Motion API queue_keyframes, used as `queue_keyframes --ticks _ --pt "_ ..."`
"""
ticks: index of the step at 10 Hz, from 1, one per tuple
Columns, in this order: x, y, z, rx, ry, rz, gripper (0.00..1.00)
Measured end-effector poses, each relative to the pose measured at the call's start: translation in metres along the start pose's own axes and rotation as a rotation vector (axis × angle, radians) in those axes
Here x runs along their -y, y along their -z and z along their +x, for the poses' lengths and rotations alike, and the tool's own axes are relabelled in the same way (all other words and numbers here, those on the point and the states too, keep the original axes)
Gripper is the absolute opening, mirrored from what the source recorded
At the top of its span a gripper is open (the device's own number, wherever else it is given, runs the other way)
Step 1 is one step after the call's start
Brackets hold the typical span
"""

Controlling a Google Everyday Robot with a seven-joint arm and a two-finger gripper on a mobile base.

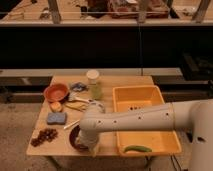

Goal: Stack bowls into tray

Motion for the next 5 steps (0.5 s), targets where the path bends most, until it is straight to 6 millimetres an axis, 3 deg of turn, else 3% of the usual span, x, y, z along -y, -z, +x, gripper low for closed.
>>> queue_keyframes --ticks 5 --pt "0.0097 0.0032 -0.0049 0.013 0.010 0.009 0.04"
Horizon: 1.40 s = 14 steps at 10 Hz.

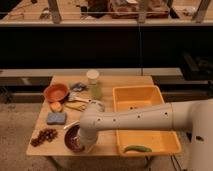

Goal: Stack bowls into tray

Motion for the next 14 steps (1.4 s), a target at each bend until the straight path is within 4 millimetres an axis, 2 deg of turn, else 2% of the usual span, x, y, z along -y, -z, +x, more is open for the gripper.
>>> queue_keyframes --ticks 1,5,7,9,11,12,14 --pt "0.002 -0.002 -0.002 0.004 0.016 -0.008 0.00" --pt "0.014 -0.001 -0.004 0.017 0.038 0.004 0.00" --pt "0.022 0.011 -0.001 0.010 0.038 0.048 0.00" --pt "0.033 0.042 0.001 -0.010 0.042 0.105 0.00" --pt "0.049 0.090 0.008 -0.033 0.040 0.169 0.00" --pt "0.059 0.113 0.015 -0.044 0.039 0.204 0.00" --pt "0.094 0.149 0.042 -0.057 0.037 0.283 0.00"
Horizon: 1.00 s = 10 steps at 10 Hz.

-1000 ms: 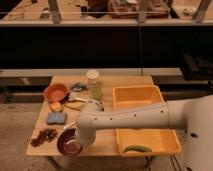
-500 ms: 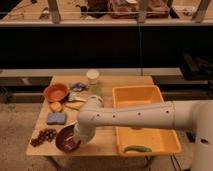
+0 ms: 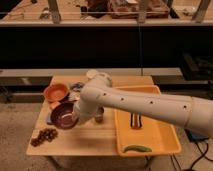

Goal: Stack bowls into tray

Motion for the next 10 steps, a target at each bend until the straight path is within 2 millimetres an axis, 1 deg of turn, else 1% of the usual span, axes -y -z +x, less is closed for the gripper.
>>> queue_keyframes --ticks 1,2,4,5,6,7,8,10 --pt "0.014 0.002 0.012 -0.002 -0.003 0.022 0.00" --pt "0.034 0.002 0.028 -0.003 -0.008 0.047 0.00" --pt "0.081 -0.007 0.064 -0.008 -0.024 0.091 0.00" --pt "0.104 -0.014 0.077 -0.015 -0.028 0.106 0.00" --pt "0.123 -0.021 0.083 -0.022 -0.026 0.116 0.00" --pt "0.153 -0.034 0.085 -0.036 -0.026 0.122 0.00" --pt "0.175 -0.046 0.083 -0.045 -0.025 0.116 0.00" --pt "0.209 -0.068 0.077 -0.043 -0.012 0.084 0.00"
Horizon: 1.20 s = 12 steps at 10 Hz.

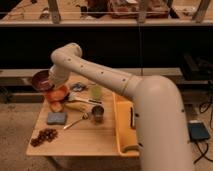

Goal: Stack bowls into tray

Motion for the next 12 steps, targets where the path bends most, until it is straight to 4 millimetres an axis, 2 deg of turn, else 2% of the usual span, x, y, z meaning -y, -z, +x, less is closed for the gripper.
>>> queue_keyframes --ticks 2,6,7,9,10,12 --pt "0.012 -0.009 -0.003 -0.002 0.007 -0.013 0.00" --pt "0.010 -0.009 -0.001 -0.003 0.006 -0.014 0.00" --pt "0.007 -0.011 0.005 0.002 0.005 0.002 0.00" --pt "-0.009 -0.022 0.030 0.005 0.002 0.020 0.00" --pt "-0.023 -0.041 0.051 0.006 0.001 0.025 0.00" --pt "-0.038 -0.066 0.076 0.013 0.004 0.027 0.00"
